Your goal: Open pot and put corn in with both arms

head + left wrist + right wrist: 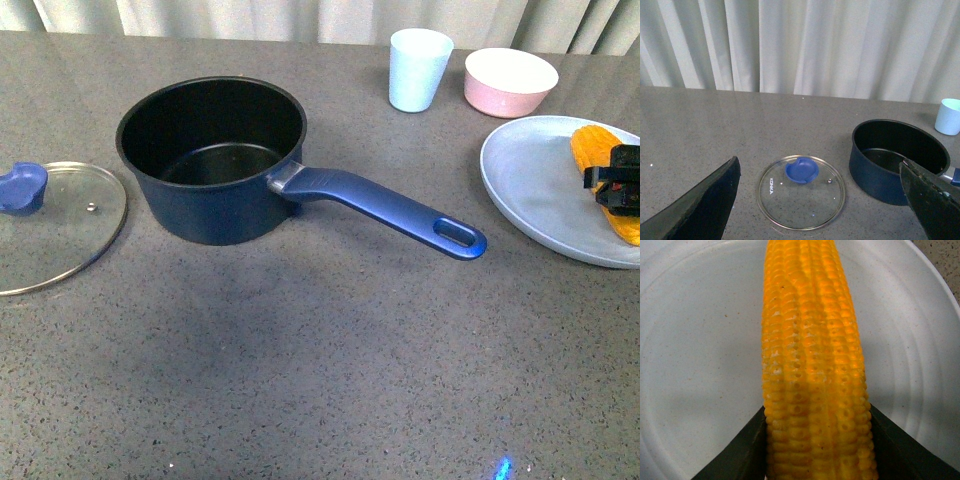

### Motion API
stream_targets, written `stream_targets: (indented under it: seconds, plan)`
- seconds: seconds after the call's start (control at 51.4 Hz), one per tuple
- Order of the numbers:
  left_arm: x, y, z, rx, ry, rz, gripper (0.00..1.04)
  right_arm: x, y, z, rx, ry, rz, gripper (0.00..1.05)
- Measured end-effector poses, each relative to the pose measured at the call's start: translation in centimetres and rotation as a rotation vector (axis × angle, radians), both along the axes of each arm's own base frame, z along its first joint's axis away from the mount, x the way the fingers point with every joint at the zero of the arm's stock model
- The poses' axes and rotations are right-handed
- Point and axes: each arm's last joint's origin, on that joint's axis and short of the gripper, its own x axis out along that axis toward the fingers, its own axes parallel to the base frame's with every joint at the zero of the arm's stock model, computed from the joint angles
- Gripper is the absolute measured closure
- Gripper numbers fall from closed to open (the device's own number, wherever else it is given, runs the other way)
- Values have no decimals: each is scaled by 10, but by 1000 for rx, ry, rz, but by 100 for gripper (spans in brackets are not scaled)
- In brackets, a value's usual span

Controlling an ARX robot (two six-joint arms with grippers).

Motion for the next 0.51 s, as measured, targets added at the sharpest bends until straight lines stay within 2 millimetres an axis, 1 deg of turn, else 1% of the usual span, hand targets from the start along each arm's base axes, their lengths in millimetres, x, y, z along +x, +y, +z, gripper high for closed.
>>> stream_targets:
  seconds: [0.078, 0.136, 0.234, 0.253, 0.292, 0.311, 0.331, 0.35, 0.389, 0.409, 0.467, 0.486, 0.506]
  plan:
    - [0, 0, 0, 0, 0, 0, 9, -1, 0, 6, 44, -8, 3, 66]
    - [0, 0, 0, 0, 0, 0, 9, -4, 2, 16, 80, -22, 11, 71]
    - [0, 0, 0, 0, 0, 0, 9, -9, 14, 49, 143, -85, 67, 77]
    - [0, 0, 0, 0, 0, 0, 9, -11, 21, 60, 161, -107, 94, 78]
    - [0, 0, 0, 0, 0, 0, 9, -11, 33, 75, 180, -136, 138, 80]
    - [0, 0, 0, 0, 0, 0, 9, -10, 43, 86, 192, -155, 174, 81]
    - [0, 0, 0, 0, 0, 0, 9, -9, 50, 92, 202, -167, 197, 82]
    - [0, 0, 0, 0, 0, 0, 9, -6, 62, 101, 214, -181, 236, 82]
    - [0, 0, 0, 0, 0, 0, 9, -3, 79, 112, 227, -194, 287, 82]
    - [0, 0, 0, 0, 0, 0, 9, 0, 92, 118, 234, -197, 324, 82]
    - [0, 0, 0, 0, 0, 0, 9, 5, 115, 124, 248, -193, 386, 82]
    - [0, 0, 0, 0, 0, 0, 9, 6, 119, 125, 251, -191, 398, 82]
    - [0, 0, 0, 0, 0, 0, 9, 10, 132, 127, 257, -186, 432, 82]
